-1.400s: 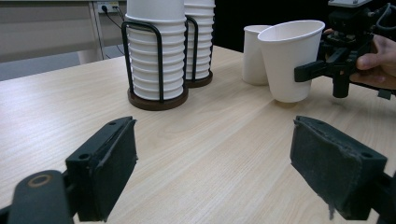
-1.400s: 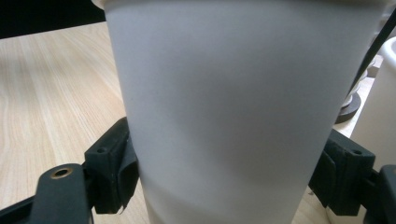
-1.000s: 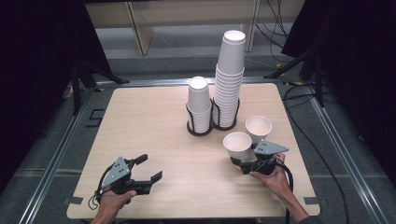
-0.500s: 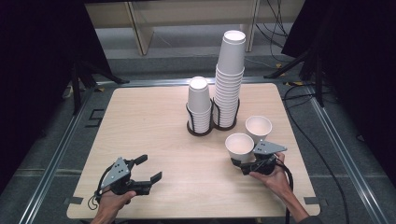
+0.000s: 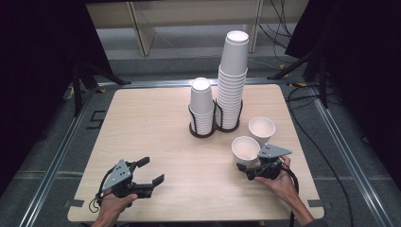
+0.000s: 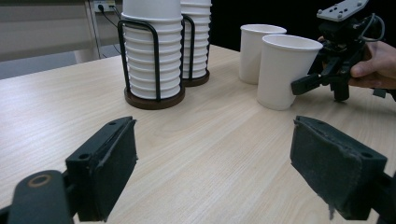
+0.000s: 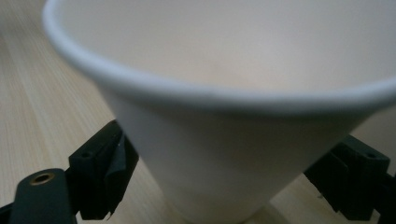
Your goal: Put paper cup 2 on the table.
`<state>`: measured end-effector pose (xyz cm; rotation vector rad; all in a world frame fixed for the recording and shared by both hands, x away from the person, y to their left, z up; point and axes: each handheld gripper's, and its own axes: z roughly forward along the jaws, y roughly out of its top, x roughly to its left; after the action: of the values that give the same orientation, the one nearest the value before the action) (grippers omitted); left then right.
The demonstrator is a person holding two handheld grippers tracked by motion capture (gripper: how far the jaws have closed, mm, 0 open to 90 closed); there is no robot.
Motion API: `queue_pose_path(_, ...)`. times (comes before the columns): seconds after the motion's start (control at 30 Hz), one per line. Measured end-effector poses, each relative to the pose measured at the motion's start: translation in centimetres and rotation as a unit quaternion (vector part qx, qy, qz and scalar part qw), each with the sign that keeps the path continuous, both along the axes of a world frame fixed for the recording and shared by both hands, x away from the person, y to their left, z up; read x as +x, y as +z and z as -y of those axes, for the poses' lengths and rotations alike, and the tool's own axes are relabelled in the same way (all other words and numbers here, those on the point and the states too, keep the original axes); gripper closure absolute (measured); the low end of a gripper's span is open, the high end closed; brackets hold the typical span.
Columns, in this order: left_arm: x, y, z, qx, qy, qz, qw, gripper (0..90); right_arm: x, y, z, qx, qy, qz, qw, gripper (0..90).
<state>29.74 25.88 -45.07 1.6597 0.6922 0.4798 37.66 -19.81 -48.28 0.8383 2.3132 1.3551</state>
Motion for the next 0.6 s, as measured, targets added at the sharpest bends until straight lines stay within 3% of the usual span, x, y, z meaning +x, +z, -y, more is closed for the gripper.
queue_pose_path(0.07, 0.0, 0.0, 0.0, 0.000, -0.001, 0.001, 1.0000, 14.4, -0.4, 0.1, 0.1, 0.001, -0.002, -0.006, 1.0000, 15.4)
queue_pose_path(0.1, 0.0, 0.0, 0.0, 0.001, -0.002, 0.002, 1.0000, 14.4, -0.4, 0.1, 0.2, 0.001, -0.002, 0.001, 1.0000, 15.3)
queue_pose_path(0.27, 0.0, 0.0, 0.0, -0.001, 0.000, -0.001, 1.0000, 14.4, -1.1, 0.4, 0.9, -0.001, -0.012, -0.018, 0.9998, 15.4)
queue_pose_path(0.33, -0.2, 0.1, -0.2, 0.011, 0.005, -0.005, 0.9999, 14.4, -1.5, 0.5, 1.1, 0.002, -0.014, -0.026, 0.9996, 15.4)
queue_pose_path(0.37, 0.0, 0.0, -0.1, 0.001, 0.002, -0.001, 1.0000, 14.4, -1.7, 0.6, 1.2, 0.001, -0.015, -0.028, 0.9995, 15.4)
queue_pose_path(0.43, -0.1, 0.1, -0.1, 0.009, 0.005, -0.005, 0.9999, 14.4, -2.1, 0.7, 1.5, 0.005, -0.019, -0.029, 0.9994, 15.4)
queue_pose_path(0.5, 0.0, 0.0, 0.0, 0.000, 0.000, 0.000, 1.0000, 14.4, -2.3, 0.8, 1.9, 0.004, -0.020, -0.023, 0.9995, 15.4)
queue_pose_path(0.57, -0.1, 0.1, -0.2, 0.010, 0.006, -0.005, 0.9999, 14.4, -2.7, 0.9, 2.0, 0.011, -0.025, -0.038, 0.9989, 15.4)
queue_pose_path(0.6, -0.1, 0.1, -0.2, 0.011, 0.005, -0.002, 0.9999, 14.4, -2.8, 0.9, 2.2, 0.010, -0.026, -0.034, 0.9990, 15.4)
